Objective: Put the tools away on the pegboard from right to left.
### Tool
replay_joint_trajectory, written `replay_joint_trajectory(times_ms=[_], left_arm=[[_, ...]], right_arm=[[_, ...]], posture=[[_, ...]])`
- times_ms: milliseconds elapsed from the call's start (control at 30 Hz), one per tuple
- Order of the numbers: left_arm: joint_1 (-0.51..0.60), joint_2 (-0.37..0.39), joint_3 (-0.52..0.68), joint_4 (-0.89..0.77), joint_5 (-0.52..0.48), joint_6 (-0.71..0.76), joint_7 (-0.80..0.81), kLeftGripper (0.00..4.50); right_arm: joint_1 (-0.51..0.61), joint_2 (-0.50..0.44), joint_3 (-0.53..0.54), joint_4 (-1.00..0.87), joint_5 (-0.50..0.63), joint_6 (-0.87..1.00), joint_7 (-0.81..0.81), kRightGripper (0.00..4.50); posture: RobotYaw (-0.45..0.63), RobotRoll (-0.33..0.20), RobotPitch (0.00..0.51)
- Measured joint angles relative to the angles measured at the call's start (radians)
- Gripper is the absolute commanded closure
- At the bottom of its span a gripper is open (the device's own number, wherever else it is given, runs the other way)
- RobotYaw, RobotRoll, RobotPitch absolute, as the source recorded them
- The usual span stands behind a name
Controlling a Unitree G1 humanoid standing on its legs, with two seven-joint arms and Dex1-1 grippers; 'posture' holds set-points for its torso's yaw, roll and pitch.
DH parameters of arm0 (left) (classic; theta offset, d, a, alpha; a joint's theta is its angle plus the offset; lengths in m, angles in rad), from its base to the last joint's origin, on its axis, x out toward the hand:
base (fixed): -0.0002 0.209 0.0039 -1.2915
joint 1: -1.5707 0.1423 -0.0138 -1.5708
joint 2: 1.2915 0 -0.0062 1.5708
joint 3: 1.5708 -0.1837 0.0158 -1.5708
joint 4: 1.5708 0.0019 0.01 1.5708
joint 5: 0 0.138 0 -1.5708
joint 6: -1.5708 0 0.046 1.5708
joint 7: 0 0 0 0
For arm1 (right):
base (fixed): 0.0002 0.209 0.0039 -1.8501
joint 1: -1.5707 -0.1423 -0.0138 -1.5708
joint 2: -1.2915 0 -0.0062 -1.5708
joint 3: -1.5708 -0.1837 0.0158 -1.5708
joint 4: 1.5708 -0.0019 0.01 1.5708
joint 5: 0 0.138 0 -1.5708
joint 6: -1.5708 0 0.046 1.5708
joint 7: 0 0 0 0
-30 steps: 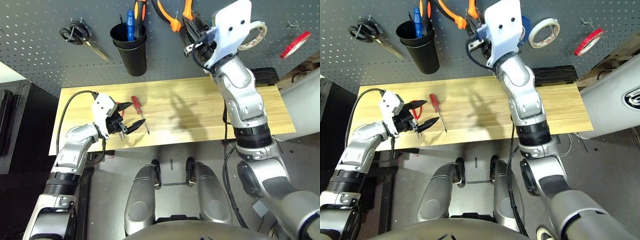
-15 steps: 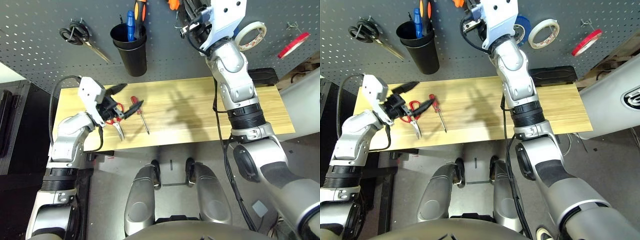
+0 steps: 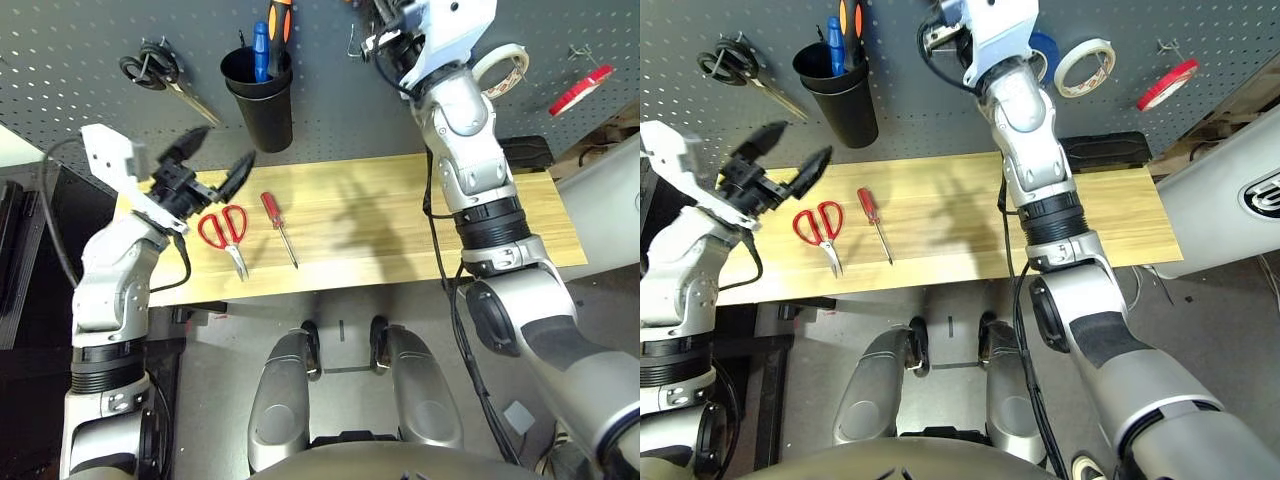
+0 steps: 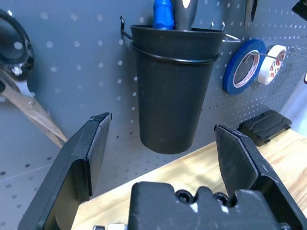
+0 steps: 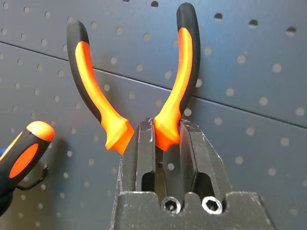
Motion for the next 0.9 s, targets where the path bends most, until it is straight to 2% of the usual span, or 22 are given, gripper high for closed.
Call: replay_joint_trajectory(times_ms=[333,900], left_arm=[[0.012,0.008,0.0,-0.01,-0.002,0.025,0.01,0.0],[0.012,0.046,0.0,-0.012,-0.002,0.051,-0.006,0.0]], right_arm=[[-0.004,0.0,0.0,0.138,-0.042,-0.103,-0.045,3.96],[-0.006,0.038,-0.004,0.368,-0.038,-0.194,-0.075,3.96]], posture=[[0.07,0.0,0.244],[0.09,0.0,0.25]])
